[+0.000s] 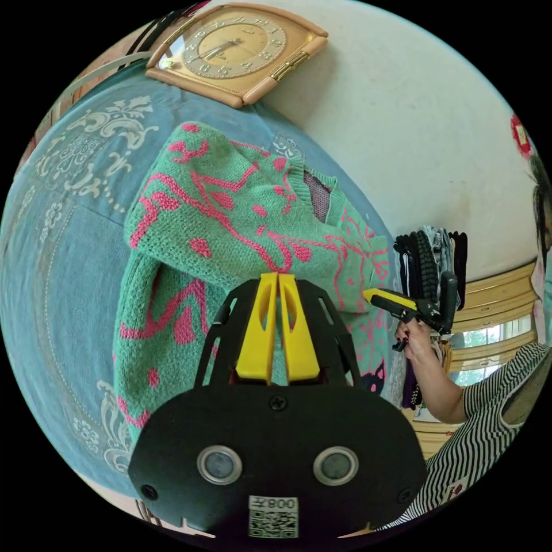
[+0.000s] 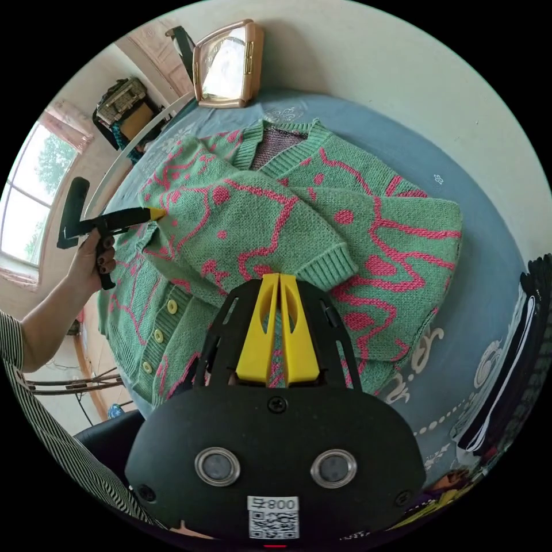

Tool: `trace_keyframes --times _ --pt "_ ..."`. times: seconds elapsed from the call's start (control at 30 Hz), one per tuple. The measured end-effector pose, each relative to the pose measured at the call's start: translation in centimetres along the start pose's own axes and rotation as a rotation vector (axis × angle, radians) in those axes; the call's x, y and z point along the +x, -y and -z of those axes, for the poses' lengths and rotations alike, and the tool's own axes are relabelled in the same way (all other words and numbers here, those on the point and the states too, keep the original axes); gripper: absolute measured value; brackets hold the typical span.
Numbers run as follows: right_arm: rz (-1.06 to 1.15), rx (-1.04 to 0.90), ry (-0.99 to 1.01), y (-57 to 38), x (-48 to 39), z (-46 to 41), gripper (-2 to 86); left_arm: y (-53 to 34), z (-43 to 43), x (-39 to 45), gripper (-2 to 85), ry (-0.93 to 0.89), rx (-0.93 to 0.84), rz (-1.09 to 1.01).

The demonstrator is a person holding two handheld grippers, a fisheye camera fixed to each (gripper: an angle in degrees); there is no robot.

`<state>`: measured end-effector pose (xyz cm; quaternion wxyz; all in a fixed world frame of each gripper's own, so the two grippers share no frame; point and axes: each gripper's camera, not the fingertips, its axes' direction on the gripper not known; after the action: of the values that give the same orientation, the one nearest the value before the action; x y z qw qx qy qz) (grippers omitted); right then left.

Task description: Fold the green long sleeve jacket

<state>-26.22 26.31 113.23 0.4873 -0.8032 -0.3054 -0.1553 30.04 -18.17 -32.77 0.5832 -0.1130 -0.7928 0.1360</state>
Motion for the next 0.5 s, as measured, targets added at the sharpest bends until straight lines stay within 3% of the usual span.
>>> trace_keyframes --times 0.23,0.5 --pt "-0.100 0.049 0.101 -5.7 -0.2 -1.8 0.1 -7.1 5.3 -3.0 3.1 0.055 -0.076 0.085" --pt "-0.333 -0.143 0.235 -22.1 -1.4 -7.9 0.4 -16.7 9.7 -7.7 8.6 0.211 -0.307 0.255"
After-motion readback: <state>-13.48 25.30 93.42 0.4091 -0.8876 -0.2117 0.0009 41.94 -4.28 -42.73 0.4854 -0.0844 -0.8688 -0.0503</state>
